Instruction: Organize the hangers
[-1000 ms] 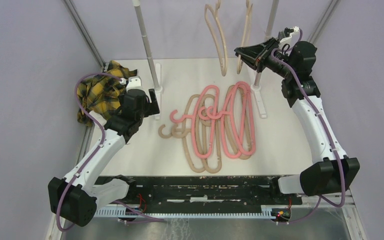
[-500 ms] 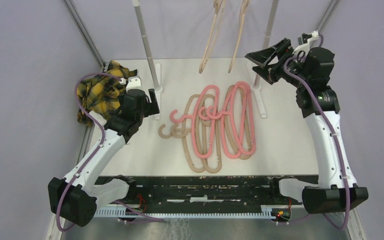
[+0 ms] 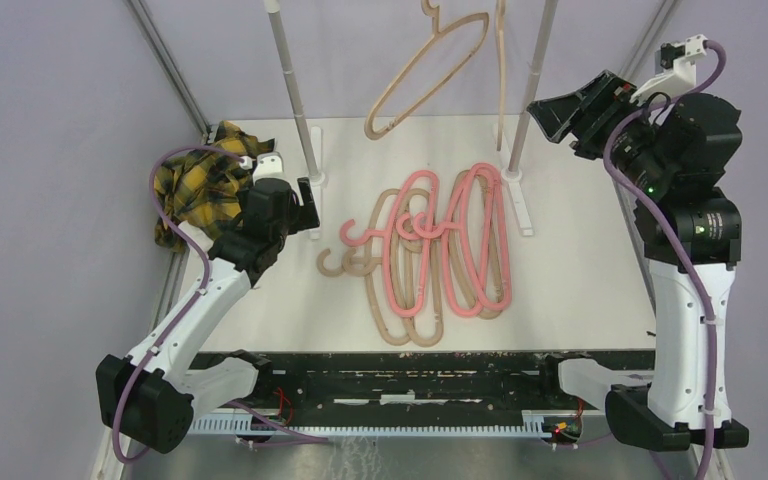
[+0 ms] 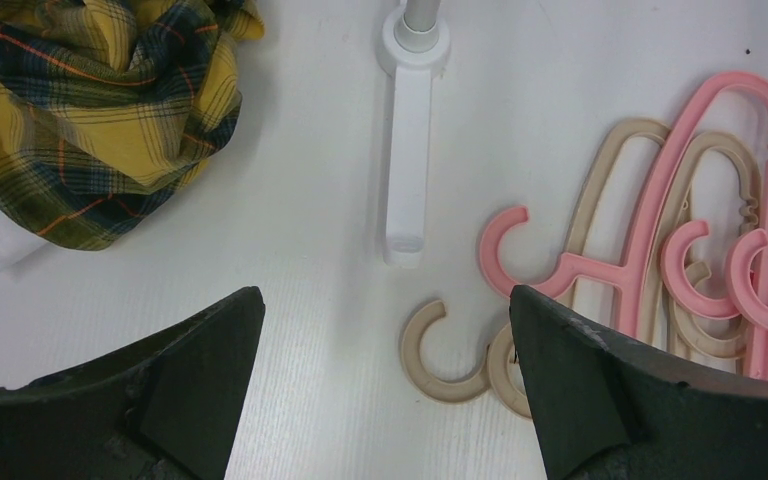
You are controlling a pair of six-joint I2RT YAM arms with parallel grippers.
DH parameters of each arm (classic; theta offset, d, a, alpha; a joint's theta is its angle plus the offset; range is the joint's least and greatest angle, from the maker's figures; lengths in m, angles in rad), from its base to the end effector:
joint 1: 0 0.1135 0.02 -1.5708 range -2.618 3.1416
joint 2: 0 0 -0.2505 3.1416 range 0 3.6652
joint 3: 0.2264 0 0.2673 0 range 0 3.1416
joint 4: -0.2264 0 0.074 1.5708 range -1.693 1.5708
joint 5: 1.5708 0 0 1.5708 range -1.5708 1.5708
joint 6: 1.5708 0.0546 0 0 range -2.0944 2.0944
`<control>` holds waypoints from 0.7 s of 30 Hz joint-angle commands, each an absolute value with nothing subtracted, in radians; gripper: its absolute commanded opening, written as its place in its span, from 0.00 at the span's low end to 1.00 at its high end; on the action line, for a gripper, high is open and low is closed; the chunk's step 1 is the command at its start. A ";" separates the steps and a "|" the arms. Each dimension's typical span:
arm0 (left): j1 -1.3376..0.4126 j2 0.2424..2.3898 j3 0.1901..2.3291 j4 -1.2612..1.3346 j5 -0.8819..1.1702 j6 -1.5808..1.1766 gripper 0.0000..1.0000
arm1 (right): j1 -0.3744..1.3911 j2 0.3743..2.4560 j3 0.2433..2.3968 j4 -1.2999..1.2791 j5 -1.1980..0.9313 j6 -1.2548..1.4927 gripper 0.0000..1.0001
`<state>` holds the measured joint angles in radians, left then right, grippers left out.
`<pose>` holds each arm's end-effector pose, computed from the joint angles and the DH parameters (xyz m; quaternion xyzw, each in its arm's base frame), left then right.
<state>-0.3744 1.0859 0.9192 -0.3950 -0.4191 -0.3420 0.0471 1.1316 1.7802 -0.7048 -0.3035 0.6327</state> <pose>0.2640 -0.0799 0.2851 -0.0867 0.8578 0.0048 0.5067 0.2097 0.0262 0.5383 0.1079 0.7177 0.3300 0.6036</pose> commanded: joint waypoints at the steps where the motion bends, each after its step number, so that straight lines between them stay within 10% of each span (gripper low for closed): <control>1: -0.370 1.089 0.954 -0.365 -0.410 -0.370 0.99 | 0.053 1.176 1.814 -0.663 -0.326 0.599 0.84; 21: -0.369 1.095 0.973 -0.370 -0.408 -0.355 0.99 | 0.504 1.600 2.205 -0.530 -0.210 0.493 0.79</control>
<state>-0.3744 1.0966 0.9257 -0.3950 -0.4091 -0.3420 0.4427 1.5257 2.1288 -0.6090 -0.2394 0.5453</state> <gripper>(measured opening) 0.993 0.789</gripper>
